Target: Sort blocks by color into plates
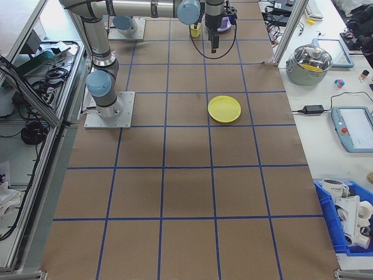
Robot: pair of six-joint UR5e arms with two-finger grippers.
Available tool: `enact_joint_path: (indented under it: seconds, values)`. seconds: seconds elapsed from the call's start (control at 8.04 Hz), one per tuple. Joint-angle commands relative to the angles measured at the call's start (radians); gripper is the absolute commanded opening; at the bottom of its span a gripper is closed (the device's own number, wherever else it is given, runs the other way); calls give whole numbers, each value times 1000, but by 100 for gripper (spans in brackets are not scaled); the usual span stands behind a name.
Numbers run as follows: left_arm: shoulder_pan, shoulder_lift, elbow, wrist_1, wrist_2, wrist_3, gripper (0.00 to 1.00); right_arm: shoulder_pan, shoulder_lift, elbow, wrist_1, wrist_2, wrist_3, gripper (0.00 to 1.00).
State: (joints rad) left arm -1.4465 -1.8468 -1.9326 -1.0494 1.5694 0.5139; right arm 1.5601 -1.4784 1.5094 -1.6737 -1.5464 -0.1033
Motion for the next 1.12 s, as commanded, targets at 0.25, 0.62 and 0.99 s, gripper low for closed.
enact_joint_path:
  seconds: [0.25,0.62,0.99]
  values:
    - [-8,-40,-2,3,9,-20,100,0,1,0,-6,0,-1,100]
    - [-6,-43,-2,-6,11,-26,100,-8,1,0,-6,0,1,100]
    - [-6,-42,0,-3,12,-12,62,-12,1,0,-6,0,2,100]
